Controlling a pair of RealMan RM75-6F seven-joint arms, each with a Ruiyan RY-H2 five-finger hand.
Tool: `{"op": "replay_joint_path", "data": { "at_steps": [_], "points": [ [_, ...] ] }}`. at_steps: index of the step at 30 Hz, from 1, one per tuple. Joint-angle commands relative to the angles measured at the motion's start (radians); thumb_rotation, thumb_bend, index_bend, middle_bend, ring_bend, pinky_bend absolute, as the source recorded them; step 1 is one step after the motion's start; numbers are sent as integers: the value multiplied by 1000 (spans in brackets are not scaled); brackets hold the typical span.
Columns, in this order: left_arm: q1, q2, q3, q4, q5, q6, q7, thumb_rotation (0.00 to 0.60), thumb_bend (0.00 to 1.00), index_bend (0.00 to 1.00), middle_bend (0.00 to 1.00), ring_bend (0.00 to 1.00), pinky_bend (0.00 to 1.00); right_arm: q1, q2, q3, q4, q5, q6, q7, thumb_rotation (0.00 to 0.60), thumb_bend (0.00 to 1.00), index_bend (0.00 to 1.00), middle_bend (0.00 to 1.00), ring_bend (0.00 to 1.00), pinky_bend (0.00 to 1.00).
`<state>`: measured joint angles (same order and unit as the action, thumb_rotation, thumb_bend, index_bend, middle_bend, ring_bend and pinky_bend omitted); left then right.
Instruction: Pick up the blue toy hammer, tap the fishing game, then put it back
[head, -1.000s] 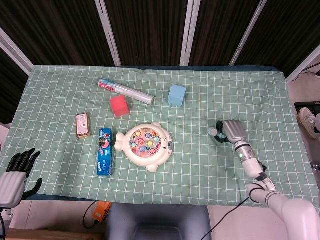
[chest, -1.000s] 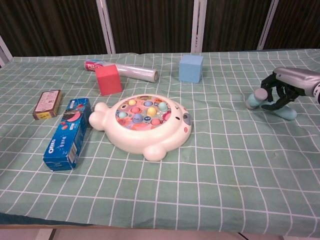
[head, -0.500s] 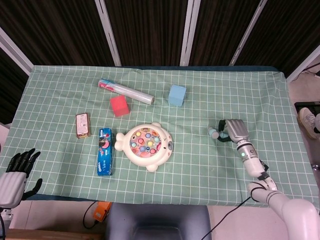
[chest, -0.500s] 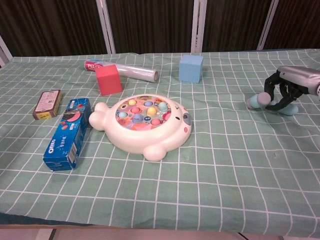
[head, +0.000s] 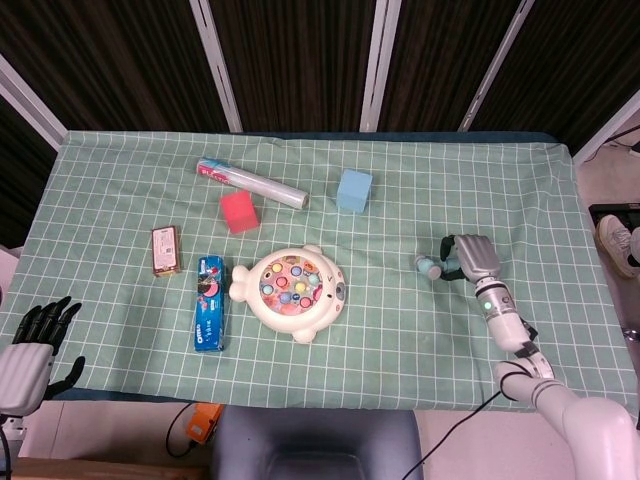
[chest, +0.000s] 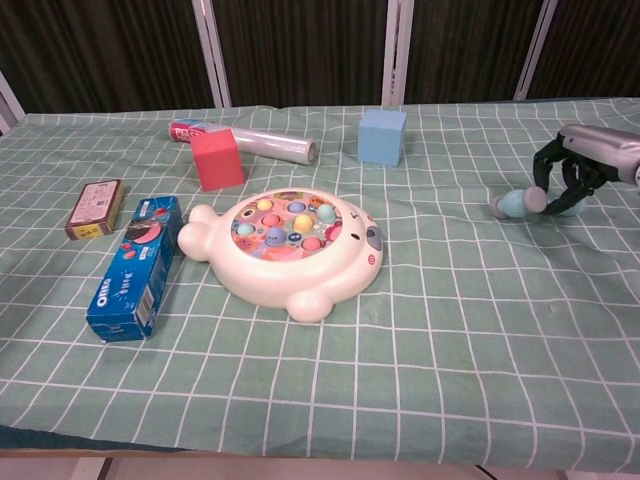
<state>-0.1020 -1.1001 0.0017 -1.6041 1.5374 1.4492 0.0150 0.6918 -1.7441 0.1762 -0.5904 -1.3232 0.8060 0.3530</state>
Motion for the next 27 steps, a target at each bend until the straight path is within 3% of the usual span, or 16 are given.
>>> {"op": "replay_joint_path", "data": {
  "at_steps": [1, 27],
  "points": [
    [0, -1, 0, 0, -1, -1, 1, 600, 400, 0, 28, 0, 47, 4, -2, 6, 3, 4, -4, -2, 600, 347, 731, 616, 728, 758],
    [-3, -3, -3, 0, -14, -11, 7, 600, 400, 0, 37, 0, 48, 41, -26, 51, 58, 50, -67, -24, 600, 345, 706, 598, 716, 749]
  ]
}}
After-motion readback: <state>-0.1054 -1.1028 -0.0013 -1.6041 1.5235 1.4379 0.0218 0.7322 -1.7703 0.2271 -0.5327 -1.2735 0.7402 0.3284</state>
